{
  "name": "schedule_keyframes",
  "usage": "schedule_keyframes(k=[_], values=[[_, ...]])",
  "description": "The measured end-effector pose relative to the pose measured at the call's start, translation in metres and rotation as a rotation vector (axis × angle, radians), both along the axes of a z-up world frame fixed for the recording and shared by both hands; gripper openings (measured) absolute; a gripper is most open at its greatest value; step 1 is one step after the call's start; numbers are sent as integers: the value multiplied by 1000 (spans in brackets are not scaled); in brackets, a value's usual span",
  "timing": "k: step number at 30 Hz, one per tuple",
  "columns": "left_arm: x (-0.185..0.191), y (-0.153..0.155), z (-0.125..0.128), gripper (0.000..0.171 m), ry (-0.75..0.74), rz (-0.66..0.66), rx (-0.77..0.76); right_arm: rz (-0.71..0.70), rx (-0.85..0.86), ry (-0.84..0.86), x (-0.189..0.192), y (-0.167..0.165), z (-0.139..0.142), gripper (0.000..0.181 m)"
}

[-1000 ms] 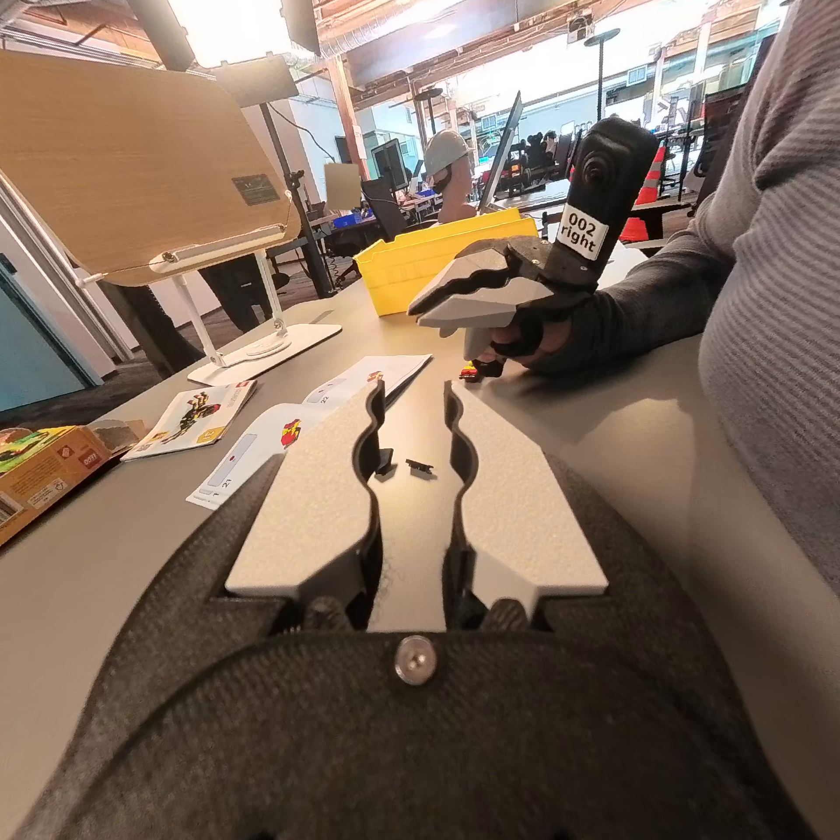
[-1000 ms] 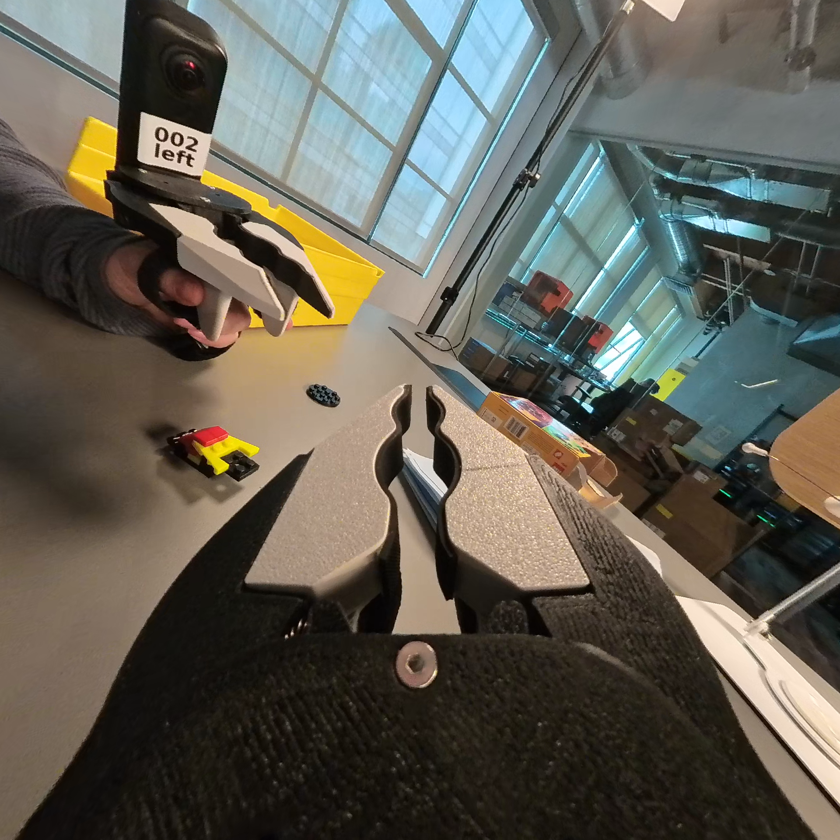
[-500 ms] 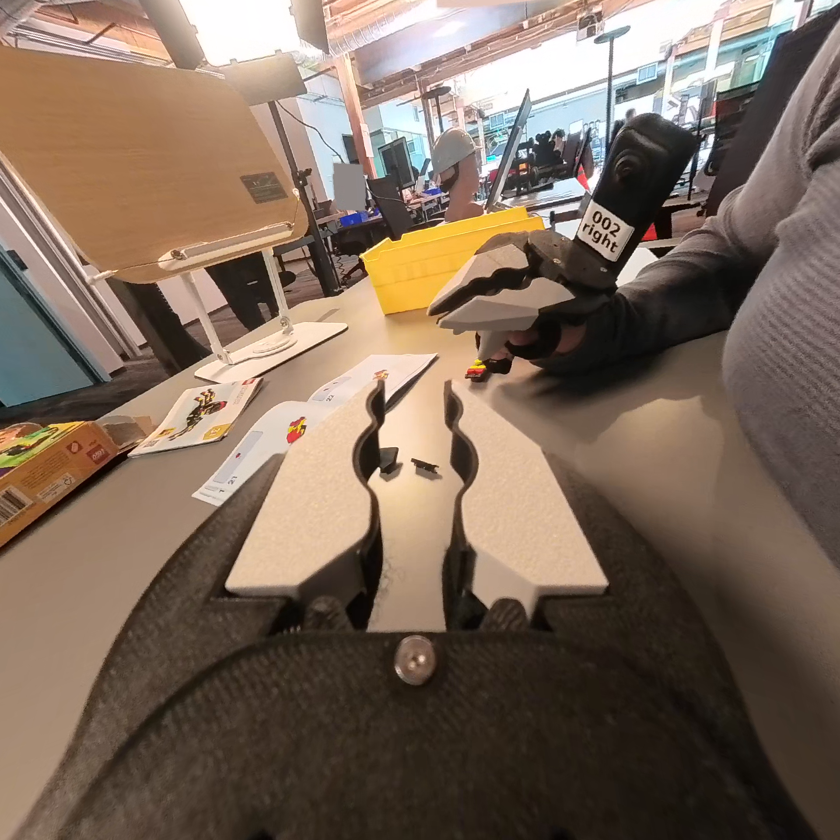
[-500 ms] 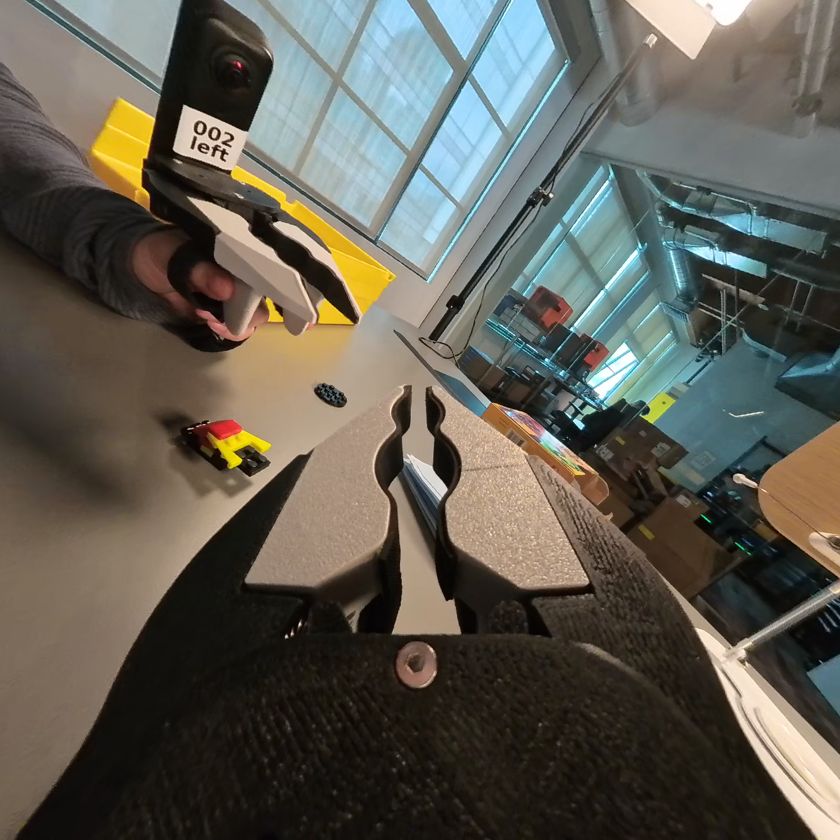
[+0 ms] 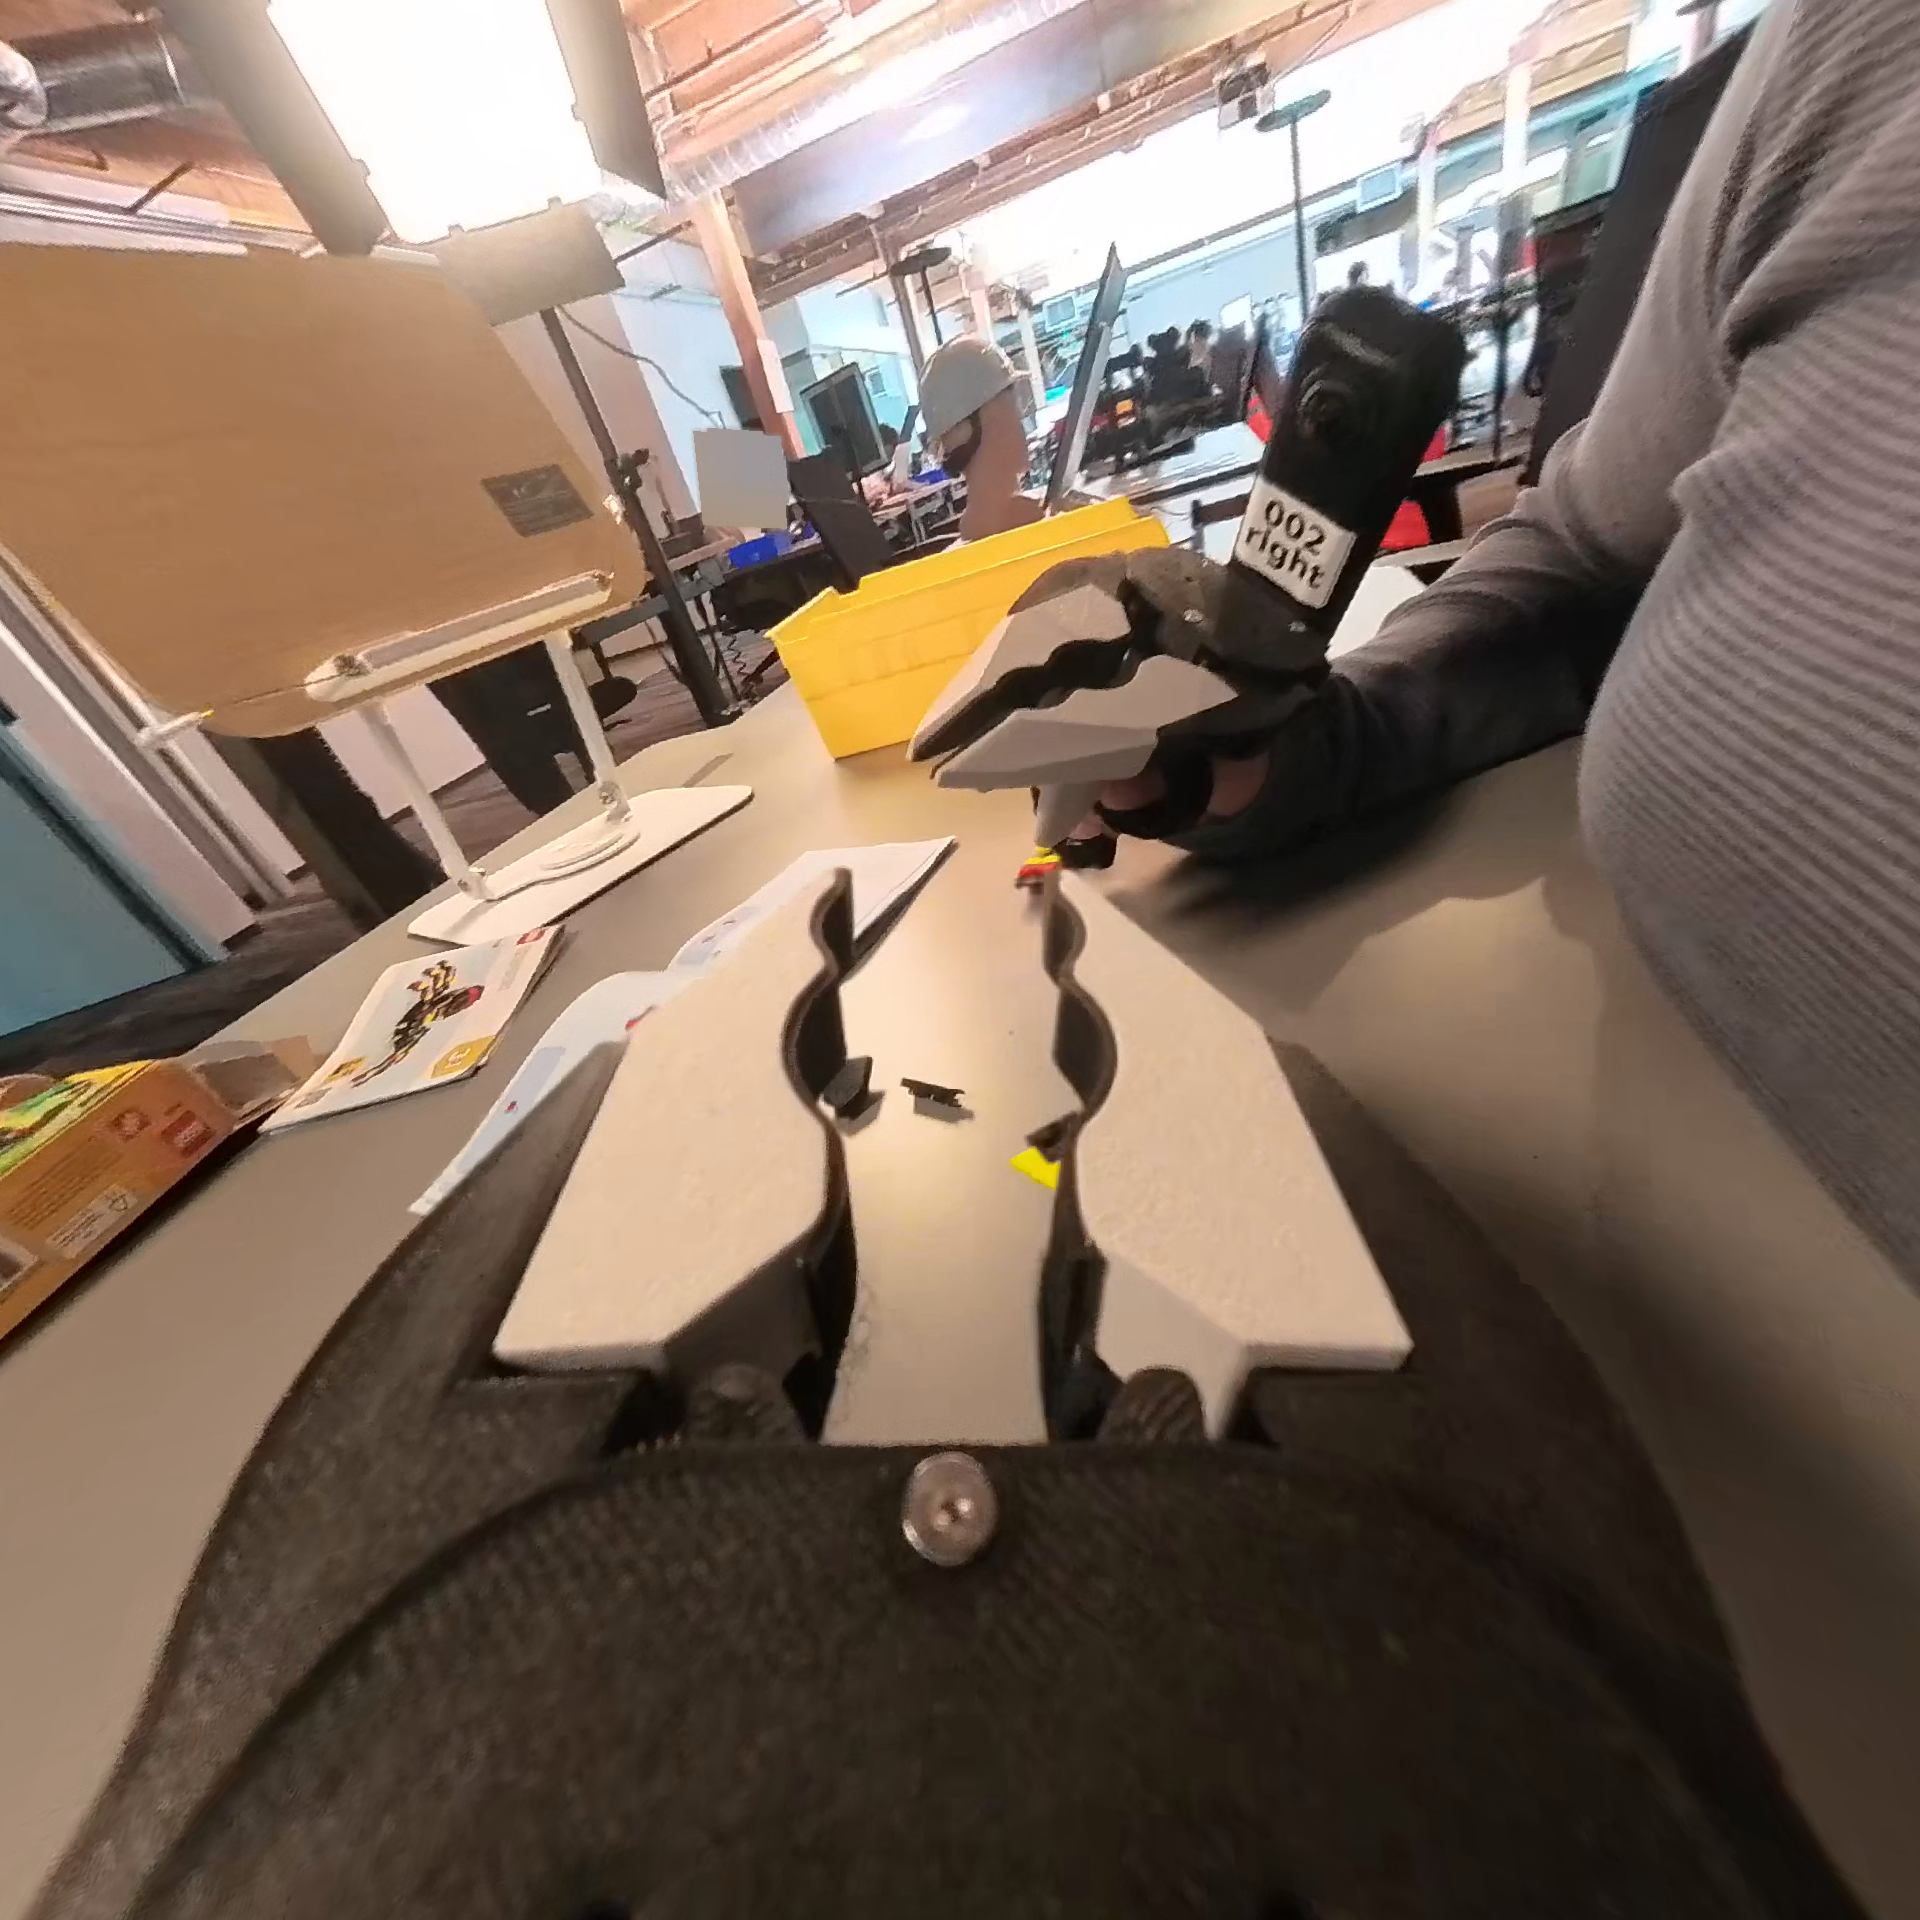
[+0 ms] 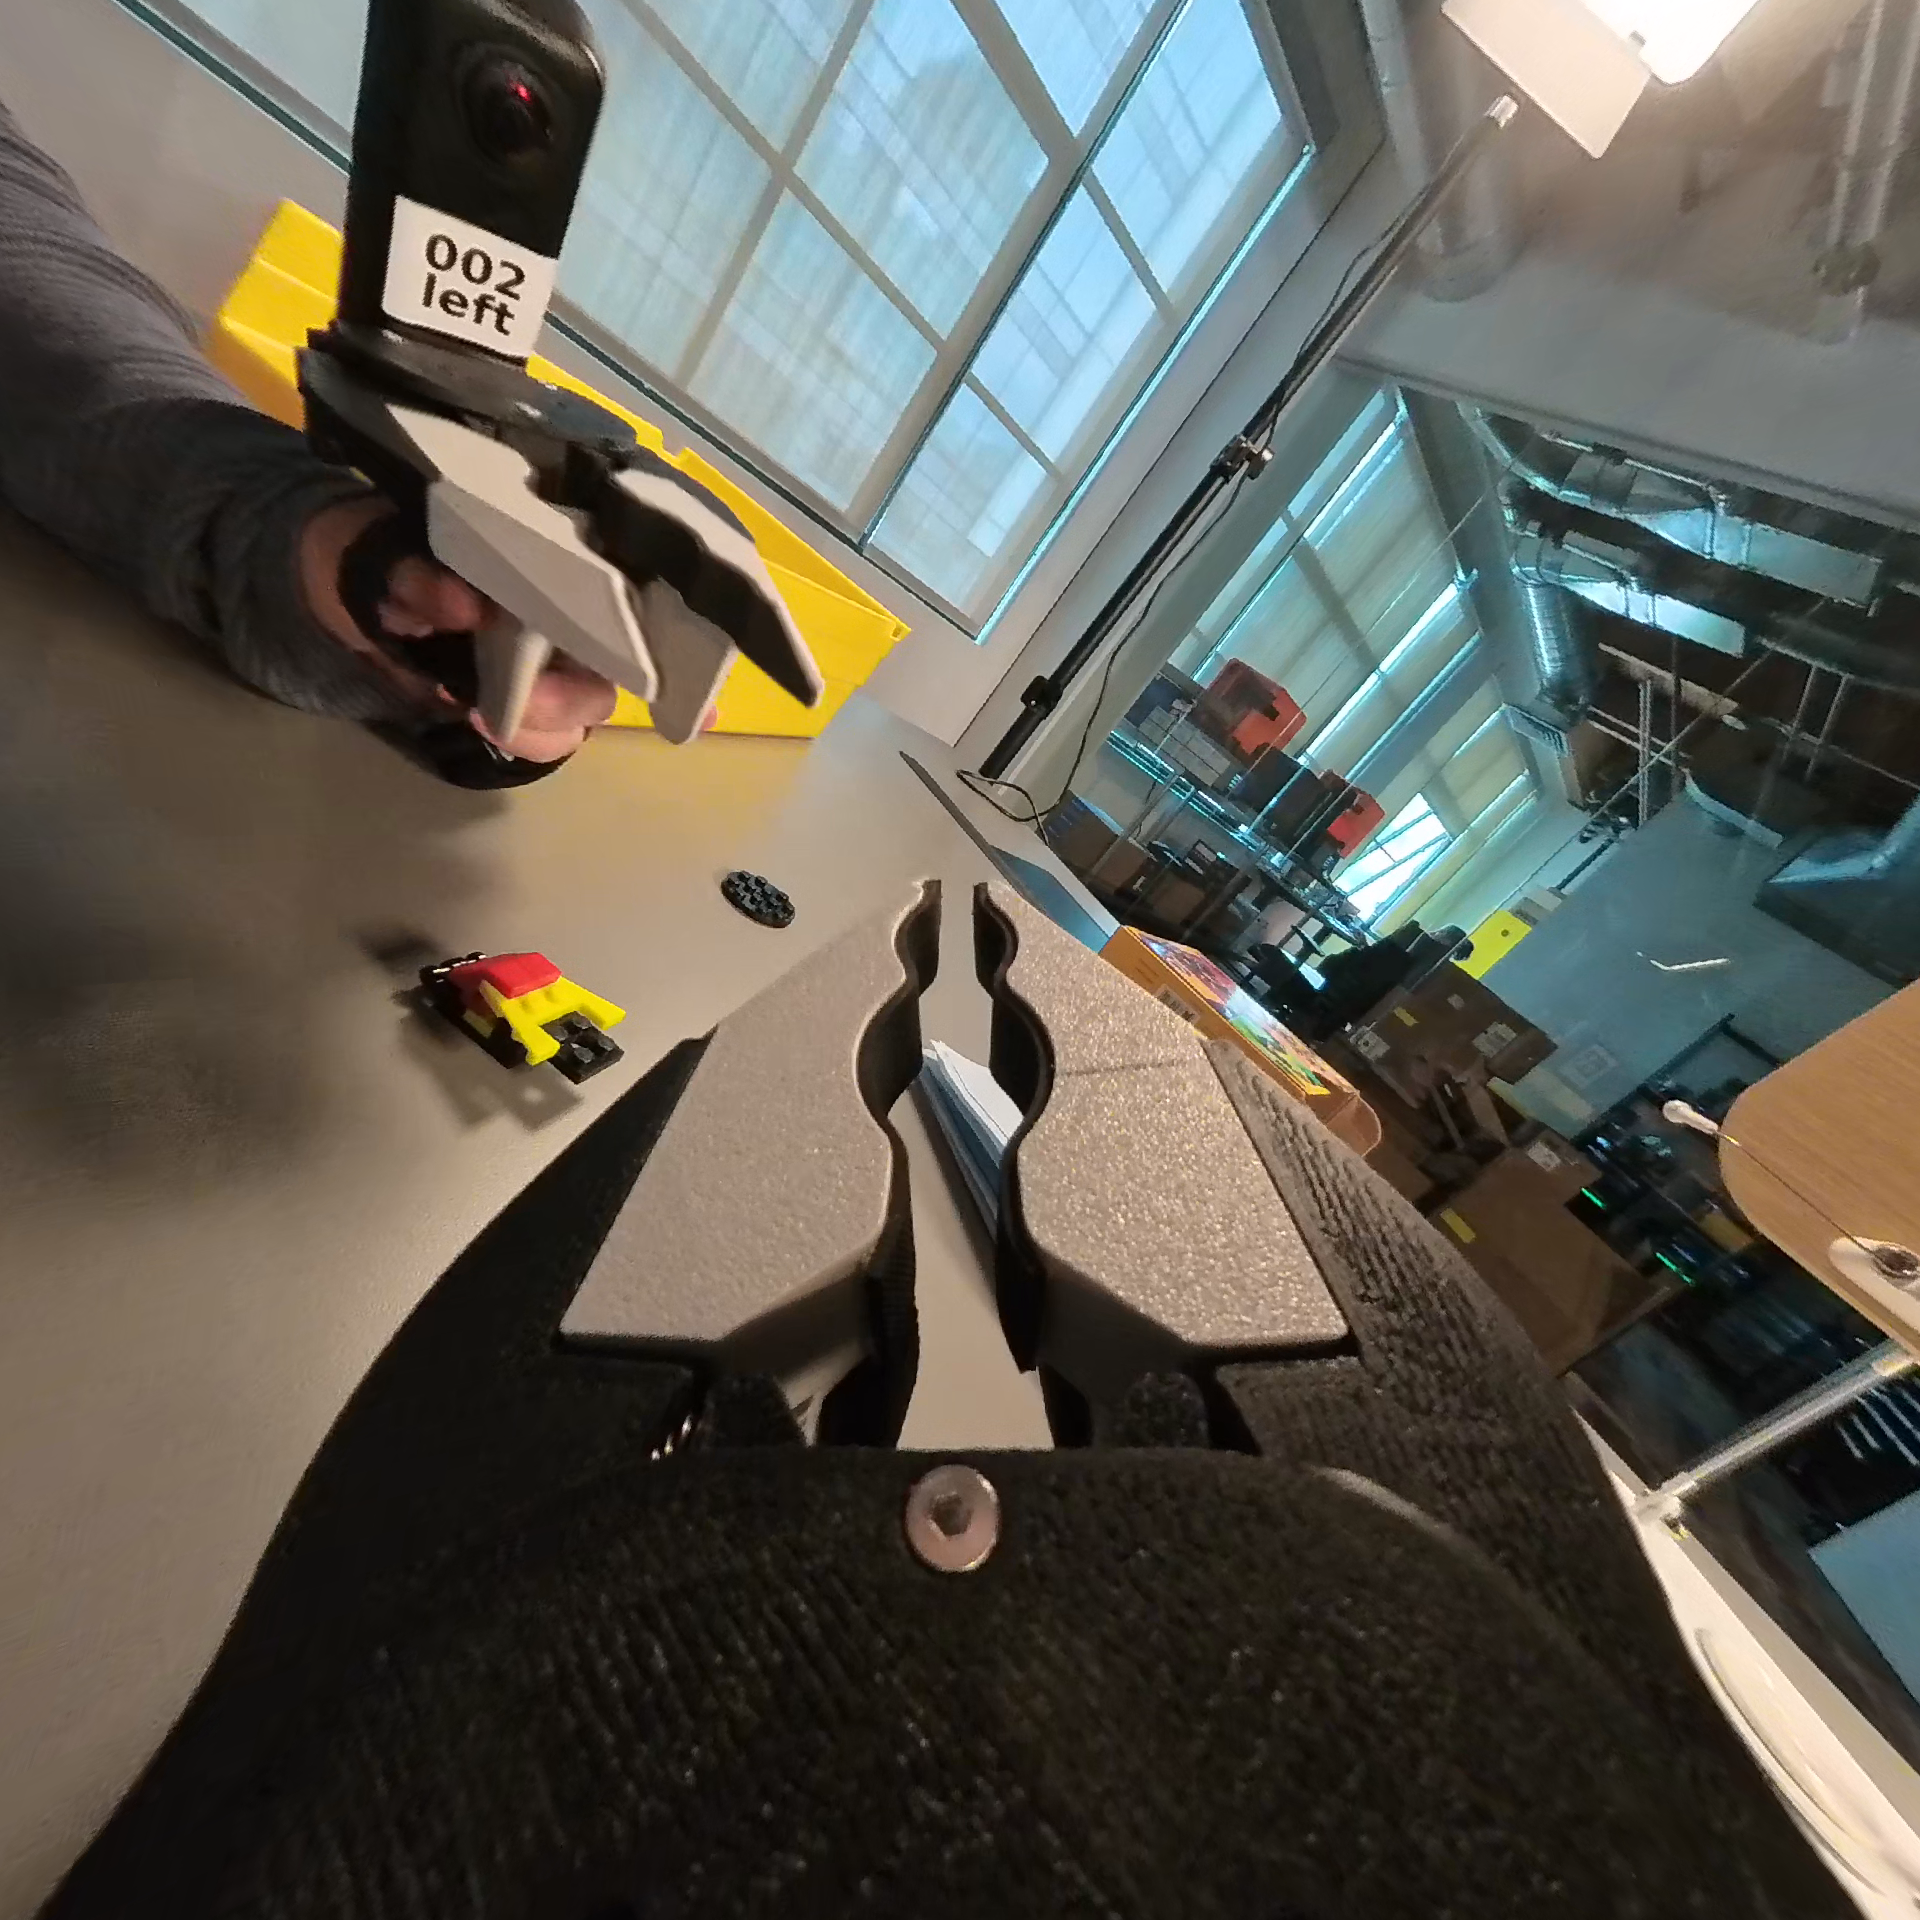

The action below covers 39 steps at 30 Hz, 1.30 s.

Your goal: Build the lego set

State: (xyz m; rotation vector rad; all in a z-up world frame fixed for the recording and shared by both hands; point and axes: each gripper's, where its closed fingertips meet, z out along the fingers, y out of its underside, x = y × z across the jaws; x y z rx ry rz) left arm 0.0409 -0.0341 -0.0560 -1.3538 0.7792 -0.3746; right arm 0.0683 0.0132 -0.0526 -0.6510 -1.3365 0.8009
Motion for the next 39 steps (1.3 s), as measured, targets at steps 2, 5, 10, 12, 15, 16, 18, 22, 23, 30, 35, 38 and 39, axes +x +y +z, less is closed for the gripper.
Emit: schedule_keyframes(k=[2, 5, 10, 12, 15, 16, 18, 22, 23, 30, 35, 38, 39], values=[[0, -1, 0, 40, -5, -9, -1, 3, -4, 0, 1, 0, 0, 4], [1, 0, -1, 42, 1, -12, -8, 29, -8, 10, 4, -2, 1, 6], [3, 0, -5, 39, 50, -2, 11, 50, 3, 3, 4, -7, -1, 10], [3, 1, -5, 42, 65, 17, 26, 52, 10, -1, 2, -8, -1, 13], [0, 2, 0, 48, 65, 52, 81, 101, -2, 1, -1, -16, -1, 31], [-1, 2, 2, 50, 60, 61, 101, 123, -13, 5, 0, -20, 1, 37], [-4, 1, 11, 58, 54, 88, 151, 142, -23, 13, 0, -22, 2, 47], [-18, -8, 50, 63, 36, 176, 233, 136, -40, 30, 1, -18, 5, 53], [-23, -13, 62, 66, 15, 187, 224, 130, -44, 34, 1, -16, 5, 53], [-88, -62, 102, 98, -194, 280, -62, 98, -92, 64, -1, -6, 10, 62], [-188, -93, 99, 86, -202, 671, -174, 37, 0, 60, -10, -6, 14, 66], [-237, -106, 86, 77, -93, 824, -287, -39, 75, 78, -11, 1, 22, 66], [-247, -107, 82, 71, -52, 844, -319, -47, 64, 86, -11, 3, 24, 66]])
